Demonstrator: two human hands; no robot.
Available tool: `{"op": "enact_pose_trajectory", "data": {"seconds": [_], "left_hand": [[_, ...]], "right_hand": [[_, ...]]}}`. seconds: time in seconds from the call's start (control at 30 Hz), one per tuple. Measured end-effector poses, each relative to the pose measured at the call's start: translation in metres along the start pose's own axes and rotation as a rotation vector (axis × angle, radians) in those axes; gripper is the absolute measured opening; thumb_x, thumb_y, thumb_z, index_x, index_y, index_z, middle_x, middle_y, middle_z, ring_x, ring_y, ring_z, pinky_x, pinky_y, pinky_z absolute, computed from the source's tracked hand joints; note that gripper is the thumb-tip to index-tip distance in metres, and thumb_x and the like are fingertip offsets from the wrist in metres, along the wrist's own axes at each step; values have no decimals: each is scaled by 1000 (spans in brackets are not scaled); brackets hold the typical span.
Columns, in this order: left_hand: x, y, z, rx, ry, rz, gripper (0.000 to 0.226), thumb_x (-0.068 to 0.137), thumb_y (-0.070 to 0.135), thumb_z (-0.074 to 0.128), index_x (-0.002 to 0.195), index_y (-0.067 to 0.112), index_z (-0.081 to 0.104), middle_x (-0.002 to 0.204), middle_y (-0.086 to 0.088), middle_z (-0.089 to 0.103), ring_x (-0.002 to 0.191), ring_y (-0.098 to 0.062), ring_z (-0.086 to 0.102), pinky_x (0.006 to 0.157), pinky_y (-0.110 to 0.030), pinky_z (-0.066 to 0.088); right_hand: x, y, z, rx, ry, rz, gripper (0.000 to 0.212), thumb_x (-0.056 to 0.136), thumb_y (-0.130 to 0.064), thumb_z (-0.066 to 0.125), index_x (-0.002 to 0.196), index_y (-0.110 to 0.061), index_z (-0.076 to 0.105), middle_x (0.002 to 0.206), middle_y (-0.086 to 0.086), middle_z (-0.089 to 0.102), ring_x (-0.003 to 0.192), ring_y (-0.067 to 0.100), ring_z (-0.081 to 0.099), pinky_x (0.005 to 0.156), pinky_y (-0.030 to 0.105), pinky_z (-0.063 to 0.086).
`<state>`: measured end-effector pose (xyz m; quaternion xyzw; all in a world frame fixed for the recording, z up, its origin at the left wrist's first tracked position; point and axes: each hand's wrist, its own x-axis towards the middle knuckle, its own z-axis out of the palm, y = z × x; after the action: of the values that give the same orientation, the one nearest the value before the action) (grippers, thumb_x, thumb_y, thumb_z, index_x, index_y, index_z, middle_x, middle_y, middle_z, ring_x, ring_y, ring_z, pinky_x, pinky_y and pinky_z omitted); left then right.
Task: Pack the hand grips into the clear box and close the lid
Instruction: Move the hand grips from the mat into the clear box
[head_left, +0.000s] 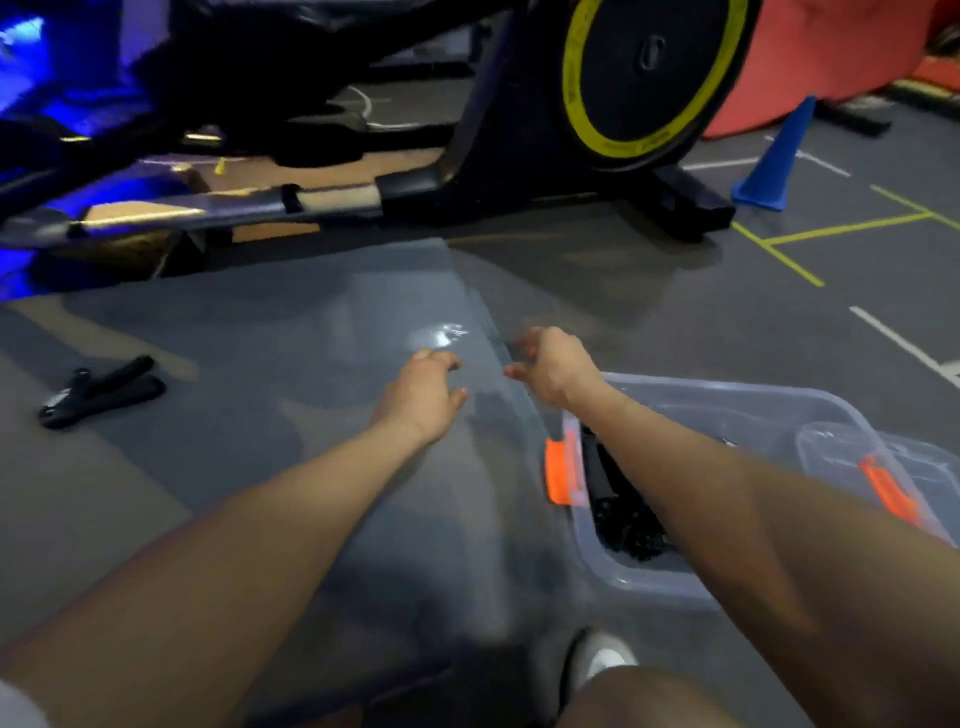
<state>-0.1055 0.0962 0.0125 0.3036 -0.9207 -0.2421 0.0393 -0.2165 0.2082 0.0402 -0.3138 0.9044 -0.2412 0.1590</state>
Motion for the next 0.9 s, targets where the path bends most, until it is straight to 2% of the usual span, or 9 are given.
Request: {"op": "enact_pose_trajectory", "data": {"seconds": [0.23,0.33,0.43,0.57,0.67,0.77,0.9], "left_hand": [[-8,-124,-79,-8,130,-181,41,89,25,57,128,15,50,133,-10,47,120,-29,53,102,-41,43],[-7,-182,-97,-16,155,-260,42,90,25,57,129,15,49,134,-9,45,123,-28,51,105,-41,41],[-2,-237,-107,-1,196,-322,42,89,24,58,129,16,49,134,-8,46,125,-27,49,106,-39,40],[12,-299,-110,28,236,-413,41,88,23,59,128,18,51,133,-7,44,126,-27,44,104,-39,40],[29,-335,-105,54,251,-447,42,88,22,59,129,16,49,134,-10,43,126,-29,41,105,-40,38],[47,-359,-96,66,261,-457,43,87,20,59,128,12,48,134,-12,42,126,-30,40,107,-40,37],[68,-381,-82,66,272,-418,44,86,16,59,128,7,47,134,-13,41,126,-32,38,107,-42,37]], "right_hand": [[37,-139,67,35,-97,-140,51,88,-26,65,134,-10,51,132,12,58,122,27,55,100,33,43],[53,-184,112,35,-158,-183,51,88,-25,65,133,-8,51,132,14,56,120,28,55,96,33,45],[69,-218,159,12,-205,-220,49,87,-25,67,131,-8,53,131,14,57,120,29,55,100,33,44],[94,-251,214,-10,-270,-258,49,86,-24,66,131,-10,53,131,14,57,118,28,57,94,31,46],[113,-267,246,-20,-302,-273,49,86,-23,66,131,-10,53,131,13,57,121,28,55,101,34,45],[129,-272,273,-10,-307,-281,47,87,-22,66,131,-8,53,130,14,58,121,29,55,103,38,44],[147,-268,296,-7,-290,-298,47,85,-22,67,128,-8,56,126,15,61,119,31,56,102,38,45]]}}
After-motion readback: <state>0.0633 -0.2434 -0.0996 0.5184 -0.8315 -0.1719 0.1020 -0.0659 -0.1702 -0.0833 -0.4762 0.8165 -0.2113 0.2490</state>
